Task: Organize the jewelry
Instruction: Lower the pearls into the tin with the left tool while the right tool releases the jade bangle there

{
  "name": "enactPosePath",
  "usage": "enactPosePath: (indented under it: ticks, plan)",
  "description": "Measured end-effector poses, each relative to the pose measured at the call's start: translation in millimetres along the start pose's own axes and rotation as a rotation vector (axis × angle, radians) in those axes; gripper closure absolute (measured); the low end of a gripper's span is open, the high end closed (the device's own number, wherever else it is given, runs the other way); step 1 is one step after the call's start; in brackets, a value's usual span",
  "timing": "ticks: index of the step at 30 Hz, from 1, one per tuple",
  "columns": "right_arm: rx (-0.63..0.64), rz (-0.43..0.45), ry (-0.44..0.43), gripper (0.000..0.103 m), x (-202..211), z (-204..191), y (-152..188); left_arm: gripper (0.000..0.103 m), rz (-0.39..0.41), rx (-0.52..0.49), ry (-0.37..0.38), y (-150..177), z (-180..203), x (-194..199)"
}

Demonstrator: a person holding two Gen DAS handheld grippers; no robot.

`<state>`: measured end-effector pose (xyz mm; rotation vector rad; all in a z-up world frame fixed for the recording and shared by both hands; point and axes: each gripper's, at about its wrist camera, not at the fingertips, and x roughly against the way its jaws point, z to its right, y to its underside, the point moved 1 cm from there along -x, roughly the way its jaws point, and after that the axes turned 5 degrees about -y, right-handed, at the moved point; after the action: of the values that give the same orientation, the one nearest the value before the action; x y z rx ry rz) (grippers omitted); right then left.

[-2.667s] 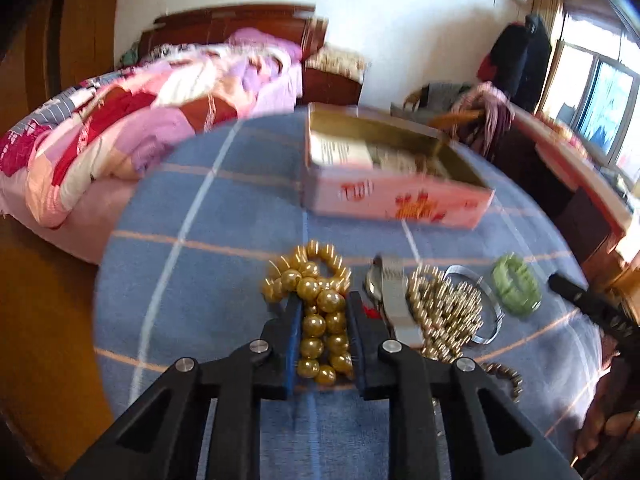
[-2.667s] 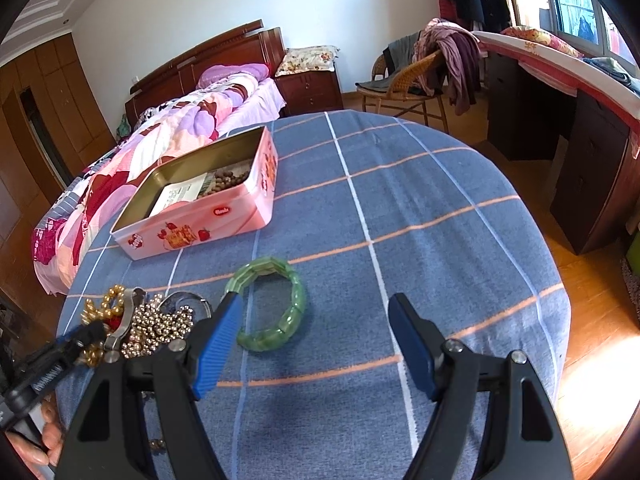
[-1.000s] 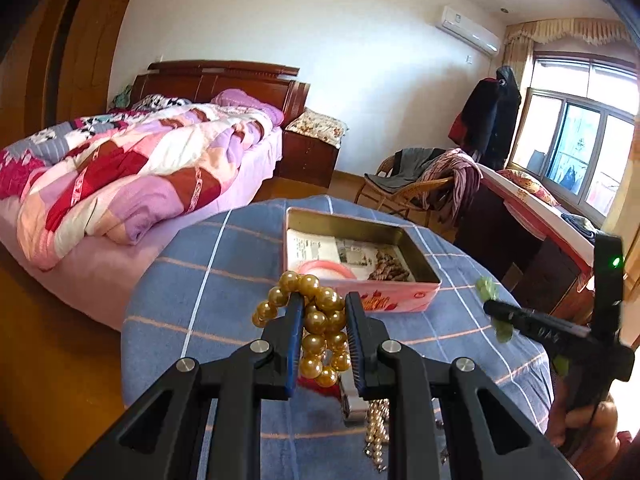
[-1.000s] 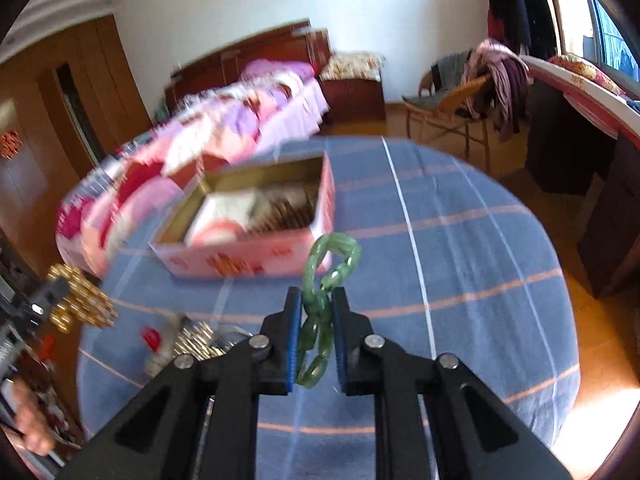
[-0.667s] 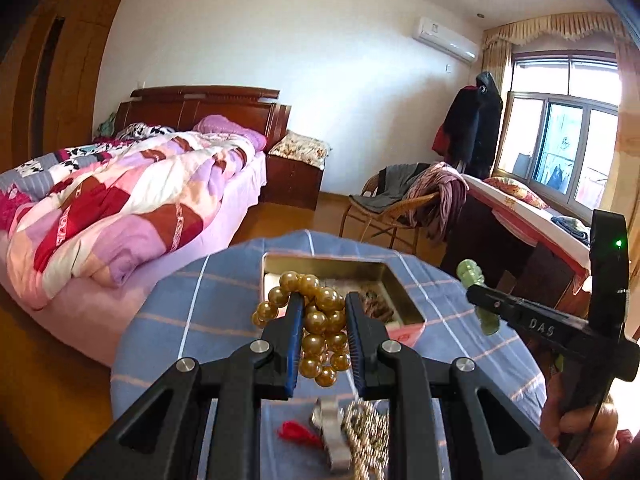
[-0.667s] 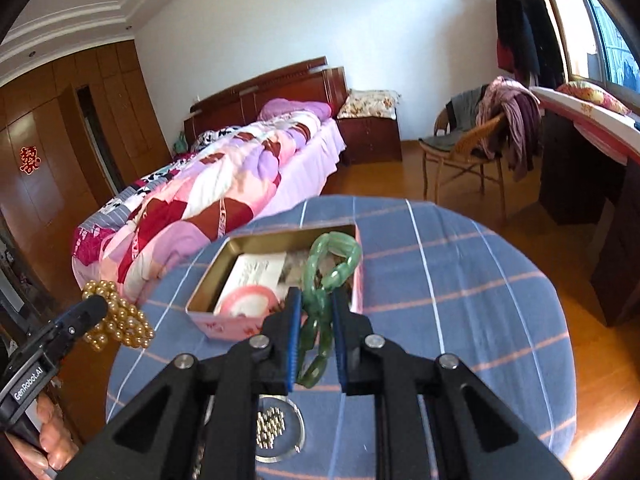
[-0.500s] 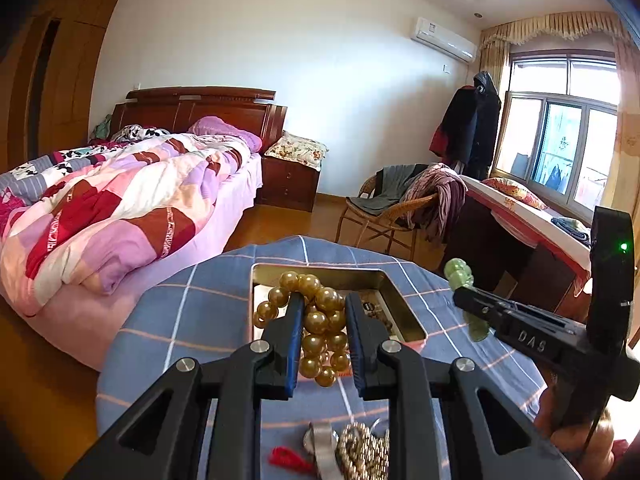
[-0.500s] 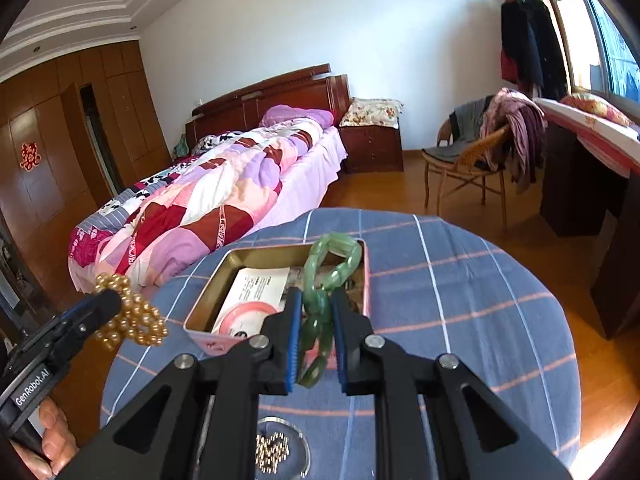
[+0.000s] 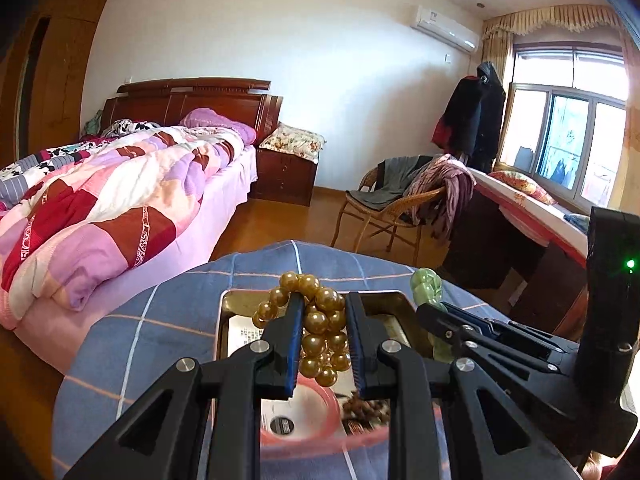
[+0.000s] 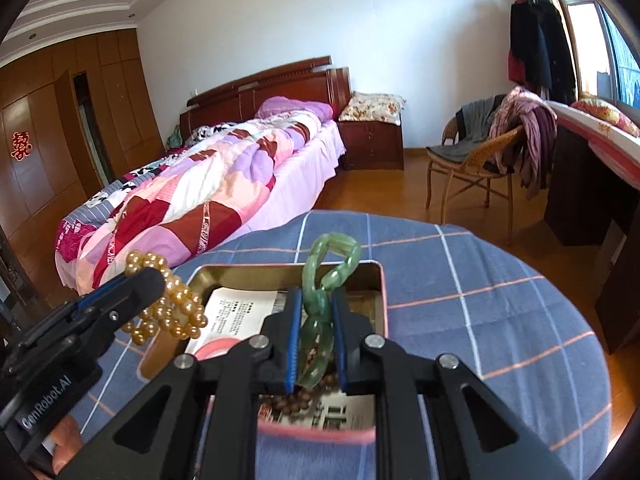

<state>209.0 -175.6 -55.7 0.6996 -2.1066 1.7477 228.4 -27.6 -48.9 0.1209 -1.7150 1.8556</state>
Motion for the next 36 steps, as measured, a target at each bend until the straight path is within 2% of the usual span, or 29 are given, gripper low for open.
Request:
enactPosePath:
  ticks: [3, 9, 14, 22, 24, 28, 30, 32, 33, 36]
  plan:
    - [0.005, -0.022, 0.004, 0.085, -12, 2, -2, 0.082, -0.019, 0.001, -0.014, 0, -1, -15]
    - [0.003, -0.047, 0.018, 0.085, -29, 10, -4, 0.082, -0.106, 0.010, -0.062, 5, -2, -42]
    - [-0.005, -0.091, 0.016, 0.085, -39, 14, 3, 0.082, -0.153, -0.033, -0.129, 15, 1, -53]
    - [-0.011, -0.119, 0.006, 0.084, -46, 17, 6, 0.082, -0.198, -0.015, -0.160, 17, -7, -64]
    - [-0.018, -0.120, -0.014, 0.081, -47, 18, 6, 0.082, -0.209, -0.016, -0.173, 18, -6, -68]
    - [-0.023, -0.085, -0.019, 0.057, -40, 18, 3, 0.081, -0.221, -0.037, -0.211, 20, -5, -71]
    - [-0.014, -0.042, -0.006, 0.049, -33, 16, 1, 0.073, -0.222, -0.038, -0.204, 19, -4, -70]
    - [-0.015, -0.016, 0.012, 0.043, -30, 17, -1, 0.038, -0.208, -0.050, -0.214, 18, -1, -68]
    - [-0.025, -0.010, 0.015, 0.041, -29, 18, -2, 0.031, -0.196, -0.057, -0.226, 18, 0, -66]
    - [-0.067, -0.006, 0.012, 0.040, -30, 25, -4, 0.027, -0.144, -0.089, -0.238, 14, 5, -60]
